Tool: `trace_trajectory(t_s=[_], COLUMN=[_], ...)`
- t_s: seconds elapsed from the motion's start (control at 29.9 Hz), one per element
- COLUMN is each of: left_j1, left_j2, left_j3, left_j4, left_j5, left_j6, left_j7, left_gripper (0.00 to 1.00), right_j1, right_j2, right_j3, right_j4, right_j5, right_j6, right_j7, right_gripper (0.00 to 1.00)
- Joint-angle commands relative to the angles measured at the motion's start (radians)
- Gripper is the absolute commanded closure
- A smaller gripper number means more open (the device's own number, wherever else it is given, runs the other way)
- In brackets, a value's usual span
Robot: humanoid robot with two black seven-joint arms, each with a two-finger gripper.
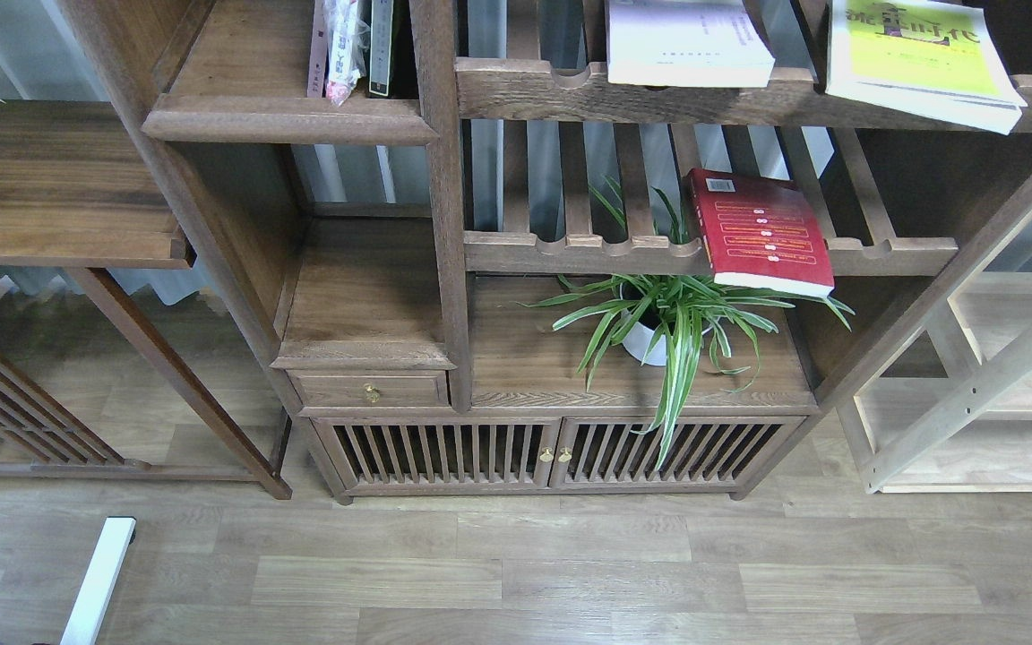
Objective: Organize books on shelf
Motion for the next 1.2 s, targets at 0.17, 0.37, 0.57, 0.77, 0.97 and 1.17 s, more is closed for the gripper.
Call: trace_trajectory(t_s=[0.17,0.37,0.57,0.77,0.97,1.17], left_j1=[0.003,-0.039,-0.034,-0.048,-0.100,-0.148], left_j2=[0.000,0.000,0.000,0.000,0.000,0.001], left_j3=[-0.013,-0.012,-0.013,-0.010,-0.012,-0.035], left_j4=[-0.001,0.001,-0.004,0.003,0.021,0.021], left_j5=[-0.003,-0.003,-0.003,0.000,0.003,-0.003], left_j6=[-0.003,-0.003,-0.014,-0.004,0.012,0.049], left_j7=[0.002,-0.003,-0.006,-0.009,-0.008,-0.006], left_gripper=[0.01,0.01,0.01,0.01,0.01,0.01], right_j1=[-0.001,0.008,0.011,0.039,0.074,0.102], right_j2=[0.000,0.000,0.000,0.000,0.000,-0.047], right_j3=[0.000,0.009,0.009,0.006,0.007,0.003], right_j4=[-0.150,-0.150,-0.152,-0.156,-0.158,-0.160], right_j5=[0.000,0.000,0.000,0.000,0.000,-0.001], right_j6=[0.000,0.000,-0.001,-0.007,-0.014,-0.076], right_j7=[0.000,0.000,0.000,0.002,0.003,0.003], right_gripper=[0.00,0.00,0.00,0.00,0.00,0.00])
